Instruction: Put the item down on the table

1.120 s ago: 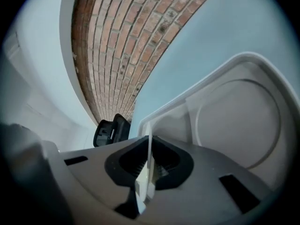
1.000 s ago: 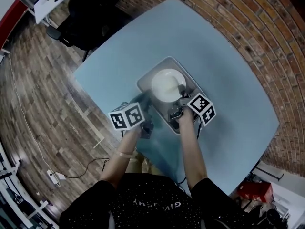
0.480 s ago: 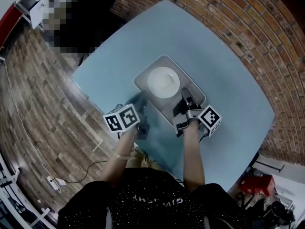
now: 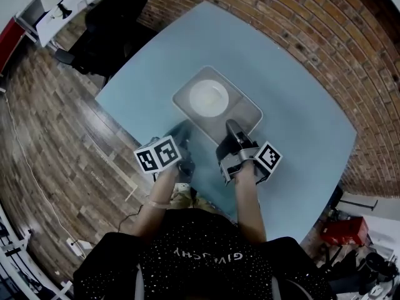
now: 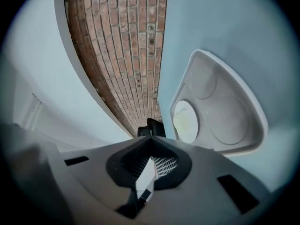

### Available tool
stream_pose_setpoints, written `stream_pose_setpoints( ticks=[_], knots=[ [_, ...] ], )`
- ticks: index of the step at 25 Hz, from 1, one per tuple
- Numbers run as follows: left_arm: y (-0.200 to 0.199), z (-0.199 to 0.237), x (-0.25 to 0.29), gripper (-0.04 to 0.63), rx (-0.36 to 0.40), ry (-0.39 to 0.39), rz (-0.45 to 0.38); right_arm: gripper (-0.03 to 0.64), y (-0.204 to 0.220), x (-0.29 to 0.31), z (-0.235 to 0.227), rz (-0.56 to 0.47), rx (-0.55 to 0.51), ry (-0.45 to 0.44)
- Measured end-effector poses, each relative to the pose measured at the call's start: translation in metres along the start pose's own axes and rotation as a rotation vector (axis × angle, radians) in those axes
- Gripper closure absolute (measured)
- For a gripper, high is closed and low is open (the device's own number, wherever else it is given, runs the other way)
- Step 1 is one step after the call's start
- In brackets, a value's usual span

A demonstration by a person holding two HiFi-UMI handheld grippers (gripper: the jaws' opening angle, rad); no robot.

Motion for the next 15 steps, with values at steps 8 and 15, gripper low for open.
stream_pose_setpoints(
  ticks=[8, 15],
  knots=[
    [0.0046, -0.0028, -0.0016, 0.584, -0.003, 0.011, 0.006, 0.604, 0.0037, -0.0005, 0.002, 0.007, -0.027, 0.017],
    [0.0053, -0.0057, -0.0019, 0.584, -0.006, 0.001, -0.003, 0.604, 0.0019, -0.0011, -0.0017, 0.011, -0.022, 0.043]
  ],
)
Point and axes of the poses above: the fingertips, and each gripper's own axes: x forward along the fingers, z to its left, y out of its underside, the point moved 10 cm from there along -x, backward along the fingers, and after that the axes turned 2 degrees about z, right-handed, at the moved point
